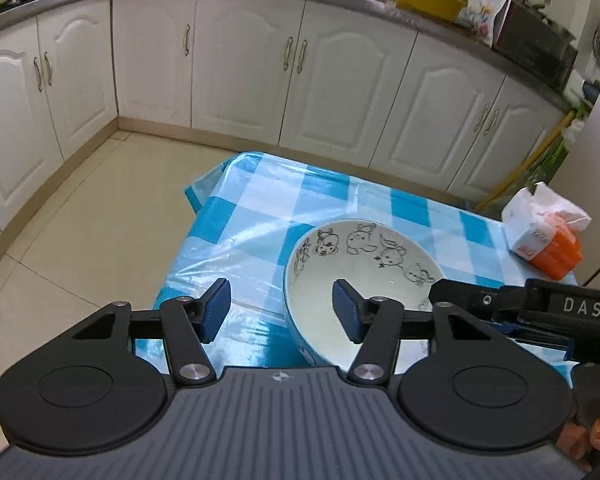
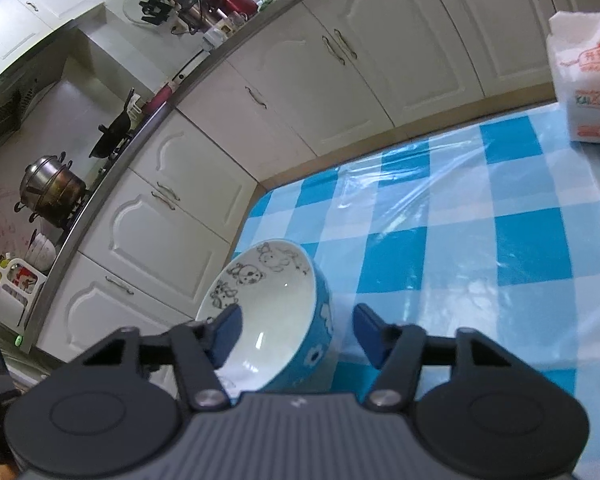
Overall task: Organize plates and bowls
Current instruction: 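Close the left gripper on the blue bowl rim while the right gripper clamps it too, then lift and carry the blue bowl with both grippers toward the pink-flowered bowl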
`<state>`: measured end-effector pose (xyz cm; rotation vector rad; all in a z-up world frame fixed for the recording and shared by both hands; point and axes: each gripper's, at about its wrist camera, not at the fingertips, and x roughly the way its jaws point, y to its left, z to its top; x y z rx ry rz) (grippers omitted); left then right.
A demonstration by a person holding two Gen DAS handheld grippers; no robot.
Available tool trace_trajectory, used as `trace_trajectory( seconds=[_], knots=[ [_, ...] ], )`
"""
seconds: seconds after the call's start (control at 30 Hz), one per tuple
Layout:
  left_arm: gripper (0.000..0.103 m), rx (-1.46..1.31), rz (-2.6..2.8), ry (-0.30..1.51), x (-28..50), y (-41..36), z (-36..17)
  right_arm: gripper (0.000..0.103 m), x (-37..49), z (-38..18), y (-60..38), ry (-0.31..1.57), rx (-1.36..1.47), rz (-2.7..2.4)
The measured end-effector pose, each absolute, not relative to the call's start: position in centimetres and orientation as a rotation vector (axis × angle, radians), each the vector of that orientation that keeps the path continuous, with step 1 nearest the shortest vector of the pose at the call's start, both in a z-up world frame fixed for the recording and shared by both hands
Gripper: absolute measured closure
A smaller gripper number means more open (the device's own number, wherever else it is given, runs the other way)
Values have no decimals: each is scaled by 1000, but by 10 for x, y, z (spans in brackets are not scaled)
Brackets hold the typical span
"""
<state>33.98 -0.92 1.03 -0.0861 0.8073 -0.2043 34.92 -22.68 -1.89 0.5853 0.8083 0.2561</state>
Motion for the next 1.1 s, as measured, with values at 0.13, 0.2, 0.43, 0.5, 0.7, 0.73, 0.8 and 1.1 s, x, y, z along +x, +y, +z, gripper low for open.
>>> trace_trajectory(
  seconds=[0.13,0.2,0.43,0.5,0.7,0.73,0.8,1.1],
  knots=[
    [47,-103,-196,848,351,-9,5,53,358,-25,-224,826,586,244],
    [53,-104,-185,856,353,-9,3,56,362,-27,-224,841,591,239],
    [69,-132,-192,897,362,-14,-2,63,369,-32,-219,864,582,227],
    [73,-137,-199,901,364,-16,-4,65,371,-34,-219,873,583,220],
    [86,-140,-187,897,363,-14,-4,81,373,-42,-220,903,585,221],
    [89,-145,-184,897,363,-13,-4,84,374,-42,-220,903,593,220],
    [93,-144,-184,893,364,-14,-5,84,373,-42,-220,902,591,226],
    [98,-149,-212,872,359,-16,-5,85,368,-41,-219,886,573,212]
  ],
)
